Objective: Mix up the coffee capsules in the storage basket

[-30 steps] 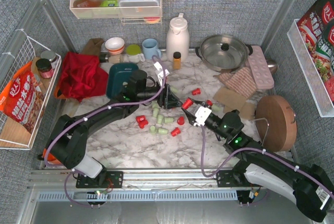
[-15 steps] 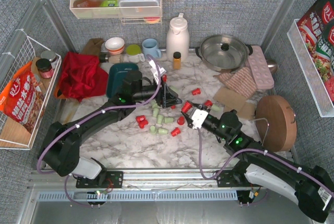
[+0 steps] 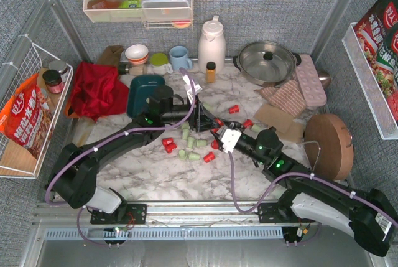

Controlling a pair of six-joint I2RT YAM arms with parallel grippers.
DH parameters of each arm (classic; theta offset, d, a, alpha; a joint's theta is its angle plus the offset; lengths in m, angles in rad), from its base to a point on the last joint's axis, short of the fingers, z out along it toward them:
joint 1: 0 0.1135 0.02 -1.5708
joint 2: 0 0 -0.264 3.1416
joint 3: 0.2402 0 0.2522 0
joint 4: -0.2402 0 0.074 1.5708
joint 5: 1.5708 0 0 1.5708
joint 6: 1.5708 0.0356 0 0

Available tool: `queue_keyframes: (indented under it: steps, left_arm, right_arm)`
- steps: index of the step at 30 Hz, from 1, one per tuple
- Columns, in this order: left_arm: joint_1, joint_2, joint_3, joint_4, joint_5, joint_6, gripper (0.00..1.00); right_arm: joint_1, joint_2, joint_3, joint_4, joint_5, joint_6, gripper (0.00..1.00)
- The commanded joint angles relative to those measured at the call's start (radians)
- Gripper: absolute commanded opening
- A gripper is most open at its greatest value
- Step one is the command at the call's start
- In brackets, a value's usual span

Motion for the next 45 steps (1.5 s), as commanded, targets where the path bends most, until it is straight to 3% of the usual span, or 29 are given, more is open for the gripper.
queue_keyframes:
  steps: [1, 6, 18, 21, 23, 25, 27, 31, 39, 45]
  left_arm:
    - [0.0, 0.006, 0.006, 0.005, -0.04, 0.022, 0.52]
    - [-0.003, 0.018, 0.008, 0.016, -0.004, 0.013, 0.44]
    - [-0.011, 0.04, 0.018, 0.014, 0.067, 0.012, 0.5]
    - [-0.011, 0.041, 0.021, 0.012, 0.059, 0.012, 0.43]
    - [-0.011, 0.032, 0.016, 0.016, 0.04, 0.021, 0.3]
    - [-0.011, 0.022, 0.017, -0.004, 0.002, 0.056, 0.15]
    - [-0.011, 0.009, 0.026, -0.056, -0.074, 0.114, 0.02]
    - [0.015, -0.021, 0.032, -0.126, -0.259, 0.176, 0.0]
    - [0.19, -0.074, -0.044, -0.087, -0.652, 0.165, 0.0]
    - [0.325, -0.01, -0.048, -0.096, -0.805, 0.172, 0.0]
  right_arm:
    - [0.018, 0.009, 0.01, 0.048, -0.022, -0.023, 0.48]
    - [0.021, 0.017, 0.001, 0.074, 0.033, -0.027, 0.49]
    - [0.021, 0.024, 0.015, 0.113, 0.087, -0.025, 0.5]
    - [0.022, 0.023, 0.016, 0.111, 0.071, -0.017, 0.51]
    - [0.021, 0.024, 0.019, 0.098, 0.063, -0.011, 0.52]
    - [0.022, 0.024, 0.019, 0.089, 0.074, -0.004, 0.57]
    - [0.021, 0.022, 0.016, 0.08, 0.098, 0.008, 0.68]
    - [0.021, 0.014, 0.02, 0.019, 0.14, 0.045, 0.98]
    - [0.019, -0.001, 0.023, -0.103, 0.275, 0.273, 0.99]
    - [0.019, 0.101, 0.137, -0.381, 0.473, 0.755, 0.99]
